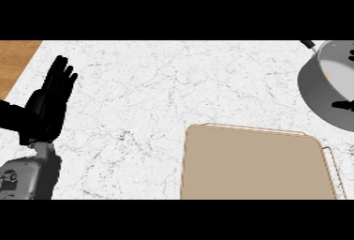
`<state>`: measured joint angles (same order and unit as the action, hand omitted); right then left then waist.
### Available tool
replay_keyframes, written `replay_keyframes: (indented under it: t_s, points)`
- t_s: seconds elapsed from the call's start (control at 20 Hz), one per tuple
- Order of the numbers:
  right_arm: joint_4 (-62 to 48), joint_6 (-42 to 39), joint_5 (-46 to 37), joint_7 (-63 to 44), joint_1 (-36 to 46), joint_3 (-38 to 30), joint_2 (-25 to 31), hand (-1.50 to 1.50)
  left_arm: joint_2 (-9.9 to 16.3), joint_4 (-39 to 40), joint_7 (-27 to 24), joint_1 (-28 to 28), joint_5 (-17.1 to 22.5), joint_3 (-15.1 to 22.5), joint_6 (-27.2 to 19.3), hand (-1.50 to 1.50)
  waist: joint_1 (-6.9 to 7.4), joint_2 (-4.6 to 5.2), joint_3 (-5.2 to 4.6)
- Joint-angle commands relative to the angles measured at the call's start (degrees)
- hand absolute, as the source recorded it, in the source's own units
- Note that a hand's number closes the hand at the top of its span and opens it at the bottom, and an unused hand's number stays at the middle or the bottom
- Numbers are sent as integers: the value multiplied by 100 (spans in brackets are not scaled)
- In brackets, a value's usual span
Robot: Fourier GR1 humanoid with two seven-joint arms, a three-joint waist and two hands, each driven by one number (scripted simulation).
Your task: Pick the lemon from the tray and place it in the pot
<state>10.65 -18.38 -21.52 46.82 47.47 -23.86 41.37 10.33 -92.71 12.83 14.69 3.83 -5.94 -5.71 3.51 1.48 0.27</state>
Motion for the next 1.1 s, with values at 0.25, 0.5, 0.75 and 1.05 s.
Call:
replay_keyframes:
  t_s: [0.25, 0.5, 0.75, 1.05]
  points:
    - [-345, -1256, 538, -81, -1, -520, 791, -150, 43, -24, 126, 110, 59, -32, 40, 0, 28, 39, 27]
    - [-334, -1586, 669, -70, -239, -626, 1058, -150, -34, 53, -114, -74, -16, 25, 42, 0, 8, 57, 34]
    - [-227, -1982, 707, -175, -340, -622, 1377, -150, -79, -2, -26, 76, -37, 23, -68, 0, -38, 68, 51]
    - [-131, -1993, 766, -244, -521, -631, 1470, -150, -81, -110, 49, -4, -12, 40, -50, 0, 41, 73, 71]
